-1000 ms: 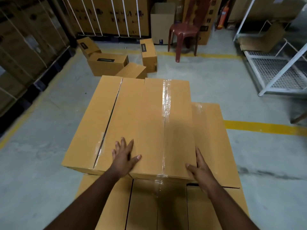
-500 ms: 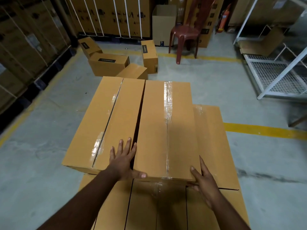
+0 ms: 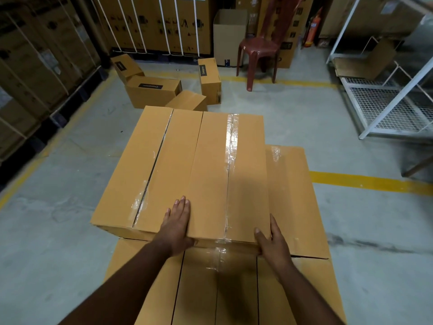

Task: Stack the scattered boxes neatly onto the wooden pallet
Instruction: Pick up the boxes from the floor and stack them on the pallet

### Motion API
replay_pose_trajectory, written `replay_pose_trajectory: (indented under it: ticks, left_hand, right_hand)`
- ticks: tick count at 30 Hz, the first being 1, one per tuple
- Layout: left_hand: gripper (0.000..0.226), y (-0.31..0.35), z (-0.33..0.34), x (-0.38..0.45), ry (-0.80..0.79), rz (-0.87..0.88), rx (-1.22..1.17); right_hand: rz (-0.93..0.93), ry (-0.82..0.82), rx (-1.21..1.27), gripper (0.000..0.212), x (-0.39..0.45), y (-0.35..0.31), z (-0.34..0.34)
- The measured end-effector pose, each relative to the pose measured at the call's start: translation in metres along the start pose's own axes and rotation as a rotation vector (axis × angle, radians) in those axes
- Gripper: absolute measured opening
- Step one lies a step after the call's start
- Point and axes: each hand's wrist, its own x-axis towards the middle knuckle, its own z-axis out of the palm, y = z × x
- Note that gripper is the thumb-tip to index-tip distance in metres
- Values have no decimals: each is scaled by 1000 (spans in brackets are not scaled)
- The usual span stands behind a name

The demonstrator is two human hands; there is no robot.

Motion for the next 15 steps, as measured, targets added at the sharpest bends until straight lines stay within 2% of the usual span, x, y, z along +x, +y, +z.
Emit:
replay_pose_trajectory:
  ticks: [3, 6, 9, 12, 15]
  left_hand:
    - [127, 4, 9, -13, 34, -17, -2]
    - [123, 9, 13, -28, 42, -34, -34]
    - [112, 17, 13, -59, 69, -66, -130]
    - [86, 21, 18, -110, 188, -78, -260]
    - [59, 23, 25, -168, 281, -116, -334]
  right_hand:
    - [-18, -4, -115, 90, -7, -1, 0]
    - [-14, 33, -191, 90, -20, -3, -2]
    - [-45, 126, -236, 76, -45, -5, -4]
    - [-131, 243, -208, 56, -90, -7, -5]
    - [-213, 211, -143, 42, -142, -8, 1]
